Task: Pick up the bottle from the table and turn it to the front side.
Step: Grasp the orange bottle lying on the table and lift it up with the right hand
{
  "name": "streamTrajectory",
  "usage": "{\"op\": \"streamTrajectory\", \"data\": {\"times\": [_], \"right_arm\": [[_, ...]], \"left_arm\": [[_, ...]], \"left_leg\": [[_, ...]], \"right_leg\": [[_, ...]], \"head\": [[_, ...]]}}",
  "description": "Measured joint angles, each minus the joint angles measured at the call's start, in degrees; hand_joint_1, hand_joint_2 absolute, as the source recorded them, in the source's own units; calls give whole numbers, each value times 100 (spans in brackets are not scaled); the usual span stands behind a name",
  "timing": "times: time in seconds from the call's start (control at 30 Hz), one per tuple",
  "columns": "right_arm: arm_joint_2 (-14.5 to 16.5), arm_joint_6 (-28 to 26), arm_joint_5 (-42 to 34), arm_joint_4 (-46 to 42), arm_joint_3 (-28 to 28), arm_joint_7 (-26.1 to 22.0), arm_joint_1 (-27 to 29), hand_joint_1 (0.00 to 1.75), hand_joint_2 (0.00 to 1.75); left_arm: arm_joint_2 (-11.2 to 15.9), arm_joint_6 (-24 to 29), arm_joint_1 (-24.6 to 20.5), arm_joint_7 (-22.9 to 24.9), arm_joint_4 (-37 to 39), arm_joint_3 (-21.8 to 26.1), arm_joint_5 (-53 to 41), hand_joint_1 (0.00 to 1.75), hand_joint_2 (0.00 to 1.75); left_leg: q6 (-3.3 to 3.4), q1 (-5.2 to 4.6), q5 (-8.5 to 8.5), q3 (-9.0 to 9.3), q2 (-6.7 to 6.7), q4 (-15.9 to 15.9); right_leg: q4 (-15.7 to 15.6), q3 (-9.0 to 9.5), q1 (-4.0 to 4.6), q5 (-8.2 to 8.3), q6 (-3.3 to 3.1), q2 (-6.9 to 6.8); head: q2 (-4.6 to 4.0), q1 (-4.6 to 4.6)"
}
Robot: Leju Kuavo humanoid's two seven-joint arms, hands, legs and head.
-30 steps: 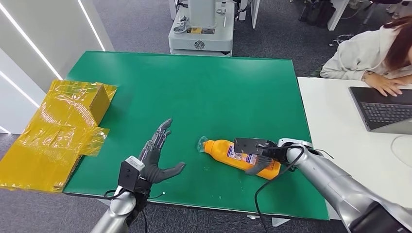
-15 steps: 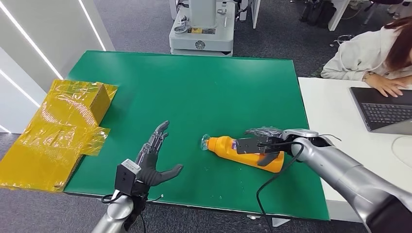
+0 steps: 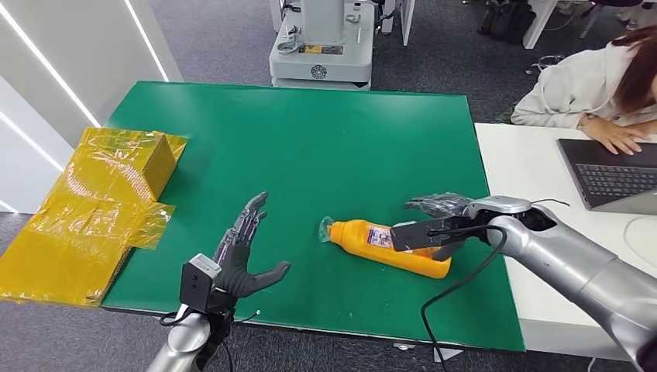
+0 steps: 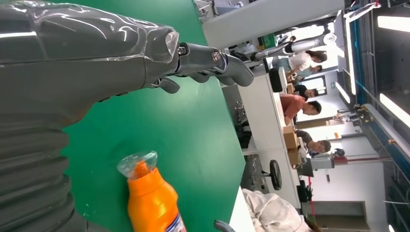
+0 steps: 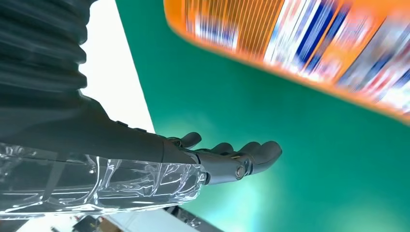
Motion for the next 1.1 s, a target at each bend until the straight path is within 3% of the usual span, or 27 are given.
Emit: {"op": "streamTrajectory", "data": {"times": [0.3,0.57,1.1], "right_arm": [[1,-105,-556,-7,79,-105,132,0,175],[31,-172,-618,43,77,-68,276,0,175],[-44,-551,345,40,125,116,756,0,175]], "left_arm": [[-36,-61,10,34,-20,3,-40,0,175],[-37,-64,9,85,-67,4,-67,0,175],[-57,-79,37,154,-108,3,-2,0,175]], "left_leg": [[0,-1,0,-3,-1,0],[0,0,0,-2,-1,0],[0,-1,0,-2,0,0]], "right_leg": [[0,0,0,0,0,-1],[0,0,0,0,0,-1],[-2,-2,0,0,1,0]], "head": [[0,0],[0,0],[0,0]]}}
